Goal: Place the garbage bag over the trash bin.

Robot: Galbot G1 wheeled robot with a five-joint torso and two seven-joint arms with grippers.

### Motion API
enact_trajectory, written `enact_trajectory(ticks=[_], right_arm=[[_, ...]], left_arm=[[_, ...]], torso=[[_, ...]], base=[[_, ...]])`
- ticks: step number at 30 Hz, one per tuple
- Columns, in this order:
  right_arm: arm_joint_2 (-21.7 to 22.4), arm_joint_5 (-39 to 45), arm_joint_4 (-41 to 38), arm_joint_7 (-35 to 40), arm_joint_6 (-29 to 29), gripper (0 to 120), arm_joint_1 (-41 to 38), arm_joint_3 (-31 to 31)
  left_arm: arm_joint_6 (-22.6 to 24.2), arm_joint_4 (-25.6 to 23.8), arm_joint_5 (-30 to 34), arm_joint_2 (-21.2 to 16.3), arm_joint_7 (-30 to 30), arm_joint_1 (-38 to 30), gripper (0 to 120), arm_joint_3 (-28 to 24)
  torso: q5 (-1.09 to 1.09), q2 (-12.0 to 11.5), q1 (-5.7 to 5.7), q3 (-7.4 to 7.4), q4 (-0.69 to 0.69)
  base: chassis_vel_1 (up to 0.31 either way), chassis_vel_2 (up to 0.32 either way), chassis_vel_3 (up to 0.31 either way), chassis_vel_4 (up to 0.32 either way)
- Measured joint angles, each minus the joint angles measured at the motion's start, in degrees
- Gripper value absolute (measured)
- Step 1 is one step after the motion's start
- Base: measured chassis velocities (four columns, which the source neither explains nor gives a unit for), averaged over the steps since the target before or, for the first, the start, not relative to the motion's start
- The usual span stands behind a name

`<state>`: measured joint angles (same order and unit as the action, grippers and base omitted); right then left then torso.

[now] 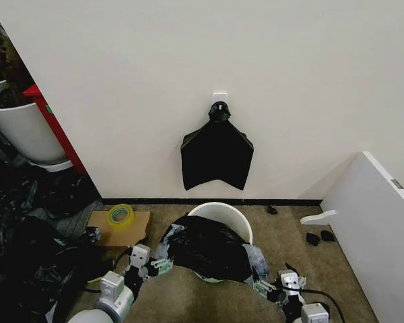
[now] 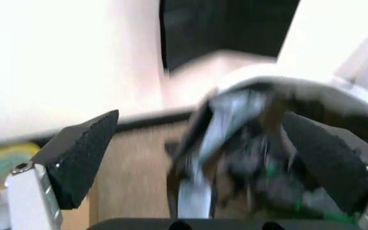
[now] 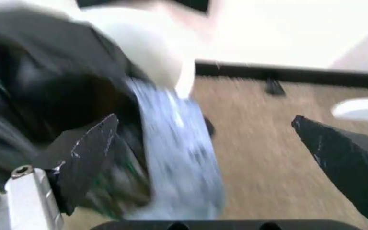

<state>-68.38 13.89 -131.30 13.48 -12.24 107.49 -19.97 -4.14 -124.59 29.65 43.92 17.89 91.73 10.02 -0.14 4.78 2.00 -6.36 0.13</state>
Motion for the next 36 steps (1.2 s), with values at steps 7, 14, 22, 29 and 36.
enact_trajectory(ticks=[7,14,22,29,36], right_arm=[[3.83,5.24,-3.18,-8.53,-2.90,100,-4.03,-5.52],[12.50,13.22,1.23,-23.79,-8.77,100,-12.27,-10.85],[23.57,18.24,15.50,-36.96,-13.84,100,-34.66,-0.92],[25.05,18.81,30.86,-40.39,-14.44,100,-56.27,16.31],[19.96,17.54,42.36,-41.98,-13.84,100,-70.35,28.44]], left_arm=[[-4.98,-0.19,-8.54,3.76,1.01,1.32,100,-0.37],[-7.39,1.82,-10.41,6.91,0.74,1.67,100,0.53],[-10.67,3.27,-11.66,11.17,0.33,6.59,100,7.30],[-12.47,3.66,-14.54,13.85,-0.50,9.17,100,9.31],[-12.54,3.65,-15.74,16.16,-0.60,10.28,100,8.19]], torso=[[0.02,0.00,0.00,0.00,-0.02],[0.03,0.00,0.00,-0.01,0.01],[0.02,0.00,0.00,-0.01,0.00],[0.03,-0.01,0.01,-0.02,0.00],[0.00,-0.01,0.01,-0.01,-0.02]], base=[[0.000,0.000,0.000,0.000],[0.000,0.000,0.000,0.000],[0.000,0.000,0.000,0.000],[0.000,0.000,0.000,0.000],[0.000,0.000,0.000,0.000]])
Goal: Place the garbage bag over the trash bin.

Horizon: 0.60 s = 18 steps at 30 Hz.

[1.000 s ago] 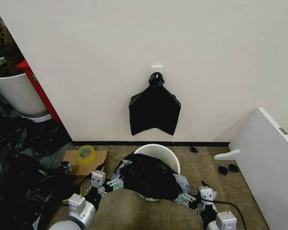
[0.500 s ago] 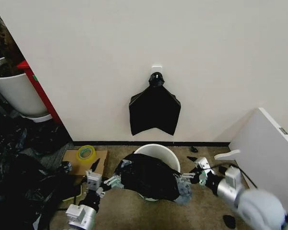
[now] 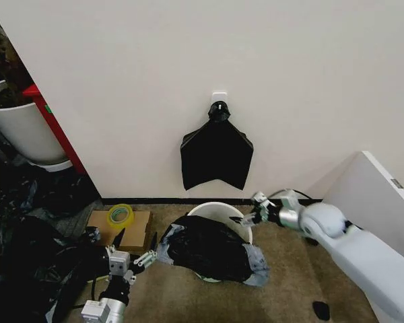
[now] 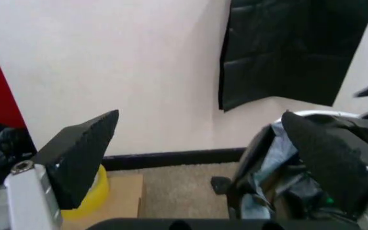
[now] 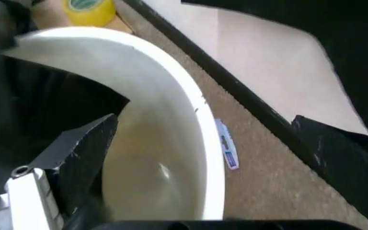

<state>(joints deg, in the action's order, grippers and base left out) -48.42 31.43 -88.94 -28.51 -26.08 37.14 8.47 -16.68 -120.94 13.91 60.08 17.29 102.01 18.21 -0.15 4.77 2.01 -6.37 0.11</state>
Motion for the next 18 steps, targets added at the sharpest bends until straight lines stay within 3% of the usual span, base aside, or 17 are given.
enact_trajectory(ticks=[5,18], right_arm=[[-1.54,-1.36,5.32,-1.32,1.58,99,-3.91,5.19],[-3.26,-1.65,10.13,-2.31,3.03,52,-6.02,8.17]], left_arm=[[0.02,-0.31,-0.67,0.89,0.05,0.47,100,-0.55],[0.26,-0.60,0.76,1.72,0.35,0.54,100,-1.97]], torso=[[0.00,0.00,0.00,0.00,0.02],[0.00,0.00,-0.01,0.01,0.02]], base=[[0.000,0.000,0.000,0.000],[0.000,0.000,0.000,0.000]])
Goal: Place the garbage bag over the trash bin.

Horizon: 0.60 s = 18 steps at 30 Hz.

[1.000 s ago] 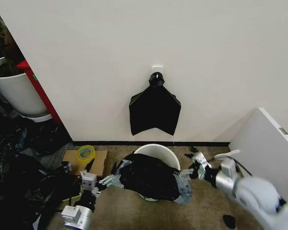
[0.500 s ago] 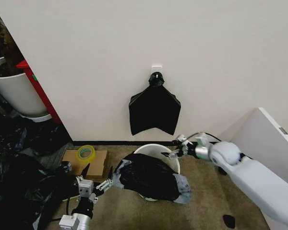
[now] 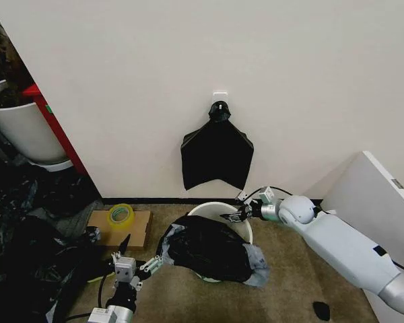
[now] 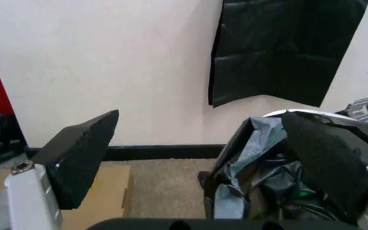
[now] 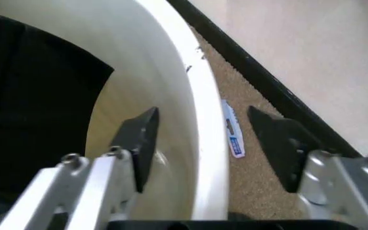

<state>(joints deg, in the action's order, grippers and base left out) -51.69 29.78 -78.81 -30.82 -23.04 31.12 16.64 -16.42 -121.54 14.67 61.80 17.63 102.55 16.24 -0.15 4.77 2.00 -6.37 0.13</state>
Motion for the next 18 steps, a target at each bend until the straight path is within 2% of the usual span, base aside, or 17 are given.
enact_trajectory(ticks=[1,5,6,13,18], right_arm=[[0.00,0.00,0.00,0.00,0.00,52,0.00,0.00],[-0.23,0.01,0.19,0.14,-0.19,30,-0.07,0.31],[-0.23,0.01,0.19,0.14,-0.19,30,-0.07,0.31],[-0.01,0.60,-0.48,0.35,-0.85,5,0.03,0.45],[0.05,0.78,-0.86,0.49,-0.87,2,0.69,-0.23]], left_arm=[[0.00,0.00,0.00,0.00,0.00,0.00,100,0.00],[0.06,-0.01,0.14,-0.26,0.06,-0.09,100,-0.38],[0.06,-0.01,0.14,-0.26,0.06,-0.09,100,-0.38],[0.45,-0.04,0.21,-0.32,0.13,-0.92,100,-0.90],[0.73,-0.04,0.39,-0.32,0.20,-1.04,100,-0.98]], torso=[[0.00,0.00,0.00,0.00,0.00],[-0.01,0.00,0.00,0.01,0.00],[-0.01,0.00,0.00,0.01,0.00],[0.00,0.00,0.00,0.00,0.00],[0.00,0.01,0.00,0.01,0.00]], base=[[0.000,0.000,0.000,0.000],[0.000,0.000,0.000,0.000],[0.000,0.000,0.000,0.000],[0.000,0.000,0.000,0.000],[0.000,0.000,0.000,0.000]])
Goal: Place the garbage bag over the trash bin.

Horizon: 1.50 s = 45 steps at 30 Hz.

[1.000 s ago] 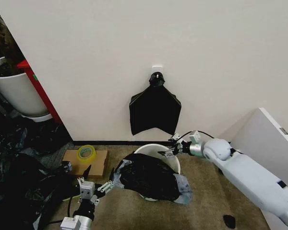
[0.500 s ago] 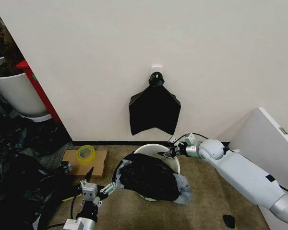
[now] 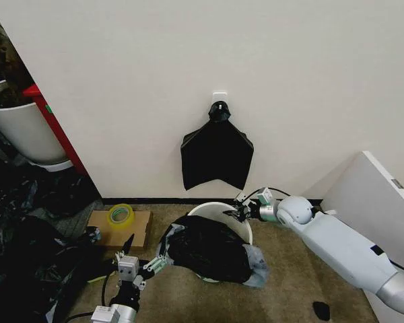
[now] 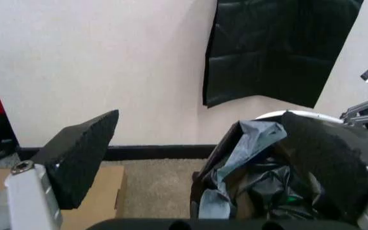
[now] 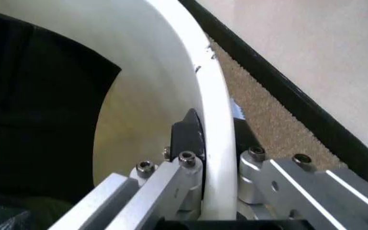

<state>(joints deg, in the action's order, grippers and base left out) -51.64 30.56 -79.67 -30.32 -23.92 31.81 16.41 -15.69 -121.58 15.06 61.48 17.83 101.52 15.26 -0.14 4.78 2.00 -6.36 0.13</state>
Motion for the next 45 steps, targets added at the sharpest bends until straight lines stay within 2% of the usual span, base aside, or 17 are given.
enact_trajectory(ticks=[9,12,18,19,24,29,31,33,35,37,38,40,43,45], right_arm=[[1.53,4.02,-3.14,3.36,-3.41,1,2.73,-3.29],[1.38,9.62,-7.50,10.58,-9.29,1,5.97,-8.19],[1.75,13.44,-12.20,15.58,-12.27,1,10.50,-13.37],[1.81,16.01,-14.58,18.89,-13.32,1,13.02,-15.62],[1.47,19.15,-19.54,25.71,-15.15,1,20.14,-21.35],[-0.54,20.39,-23.06,30.37,-15.79,1,25.63,-26.77],[-2.98,21.19,-25.96,33.99,-15.49,1,29.28,-30.63],[-3.40,21.23,-26.55,34.62,-15.46,1,29.94,-31.24],[-4.93,23.09,-28.60,38.94,-16.15,1,31.58,-32.52],[-5.43,23.67,-29.06,40.12,-16.28,1,31.98,-32.83],[-7.07,24.31,-30.49,43.04,-16.03,1,33.55,-33.89],[-7.45,24.44,-30.89,43.88,-15.91,1,33.96,-34.12],[-10.99,24.89,-33.17,52.57,-13.05,1,36.29,-34.05],[-11.98,24.07,-33.65,54.32,-11.52,1,37.03,-33.60]], left_arm=[[1.07,-0.91,1.46,0.08,0.00,0.12,100,0.84],[2.15,-0.82,2.33,-0.03,0.15,-0.94,100,1.45],[3.43,-1.16,3.82,-0.28,0.24,-1.95,100,1.71],[4.02,-1.54,4.62,-0.19,0.29,-2.47,100,1.96],[4.80,-2.27,6.01,-0.72,0.32,-3.08,100,2.65],[4.85,-2.59,6.51,-1.50,0.33,-3.00,100,3.15],[4.85,-2.86,6.93,-2.19,0.33,-2.86,100,3.45],[4.86,-2.90,6.99,-2.32,0.33,-2.85,100,3.47],[4.92,-3.12,7.11,-2.77,0.33,-2.86,100,3.50],[4.93,-3.20,7.15,-2.86,0.33,-2.86,100,3.50],[4.96,-3.38,7.19,-3.06,0.33,-2.85,100,3.50],[4.96,-3.44,7.19,-3.09,0.33,-2.84,100,3.50],[4.93,-3.65,7.17,-3.08,0.37,-2.45,100,3.50],[4.86,-3.65,7.12,-3.04,0.37,-2.30,100,3.49]], torso=[[0.01,0.00,0.00,-0.01,0.00],[0.00,0.00,0.00,-0.01,-0.01],[0.00,0.00,0.00,0.00,0.01],[-0.01,0.00,0.00,-0.01,0.00],[0.00,0.00,0.00,0.00,0.01],[-0.02,0.01,0.00,0.00,0.01],[0.00,0.00,0.00,0.00,-0.01],[-0.01,0.00,0.00,0.00,0.00],[-0.01,0.01,0.00,0.00,0.01],[0.00,0.00,0.00,0.00,0.00],[0.00,0.00,0.00,0.00,-0.01],[-0.01,0.00,0.00,0.00,-0.01],[0.00,0.00,0.00,0.00,0.00],[0.00,0.00,0.00,0.00,-0.01]], base=[[0.000,0.000,0.000,0.000],[0.000,0.000,0.000,0.000],[0.000,0.000,0.000,0.000],[0.000,0.000,0.000,0.000],[0.000,0.000,0.000,0.000],[0.000,0.000,0.000,0.000],[0.000,0.000,0.000,0.000],[0.000,0.000,0.000,0.000],[0.000,0.000,0.000,0.000],[0.000,0.000,0.000,0.000],[0.000,0.000,0.000,0.000],[0.000,0.000,0.000,0.000],[0.000,0.000,0.000,0.000],[0.000,0.000,0.000,0.000]])
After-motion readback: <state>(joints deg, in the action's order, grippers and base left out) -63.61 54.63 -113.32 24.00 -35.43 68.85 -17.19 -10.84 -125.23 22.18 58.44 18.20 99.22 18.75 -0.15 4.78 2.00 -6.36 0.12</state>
